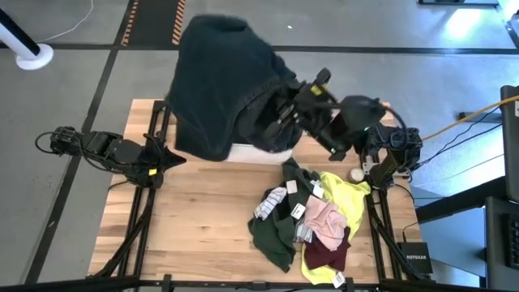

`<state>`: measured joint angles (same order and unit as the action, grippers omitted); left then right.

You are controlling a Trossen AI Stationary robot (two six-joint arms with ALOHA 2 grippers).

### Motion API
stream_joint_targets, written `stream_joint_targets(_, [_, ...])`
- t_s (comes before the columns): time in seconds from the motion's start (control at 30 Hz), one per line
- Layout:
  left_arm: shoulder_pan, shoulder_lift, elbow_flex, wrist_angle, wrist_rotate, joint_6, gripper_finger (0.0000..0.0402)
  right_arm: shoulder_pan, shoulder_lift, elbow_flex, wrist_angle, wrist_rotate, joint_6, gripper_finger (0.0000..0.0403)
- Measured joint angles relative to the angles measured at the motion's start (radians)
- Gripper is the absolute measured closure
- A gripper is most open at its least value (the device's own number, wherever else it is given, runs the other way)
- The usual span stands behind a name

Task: Sort clothes
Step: Put the dark blue jeans into the white laundry bin

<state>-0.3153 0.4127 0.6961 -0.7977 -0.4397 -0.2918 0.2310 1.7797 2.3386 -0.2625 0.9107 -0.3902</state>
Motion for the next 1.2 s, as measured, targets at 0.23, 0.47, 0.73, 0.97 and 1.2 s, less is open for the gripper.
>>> stream_joint_targets(0.23, [0.000, 0.000, 0.000, 0.001, 0.001, 0.003, 0.0389, -0.069, -0.001, 0.000, 0.183, 0.005, -0.147, 0.0323])
stream_joint_targets(0.47, [0.000, 0.000, 0.000, 0.000, 0.001, 0.003, 0.0389, -0.128, -0.008, 0.000, 0.248, 0.037, -0.227, 0.0323])
stream_joint_targets(0.73, [0.000, 0.000, 0.000, 0.000, 0.001, 0.003, 0.0389, -0.172, -0.011, 0.001, -0.040, 0.096, -0.125, 0.0323])
stream_joint_targets(0.97, [0.000, 0.000, 0.000, 0.001, 0.001, 0.003, 0.0389, -0.262, -0.011, -0.054, -0.437, -0.170, 0.238, 0.0323])
stream_joint_targets(1.2, [0.000, 0.000, 0.000, 0.001, 0.001, 0.003, 0.0389, -0.331, -0.008, -0.228, -0.421, -0.311, 0.321, 0.0323])
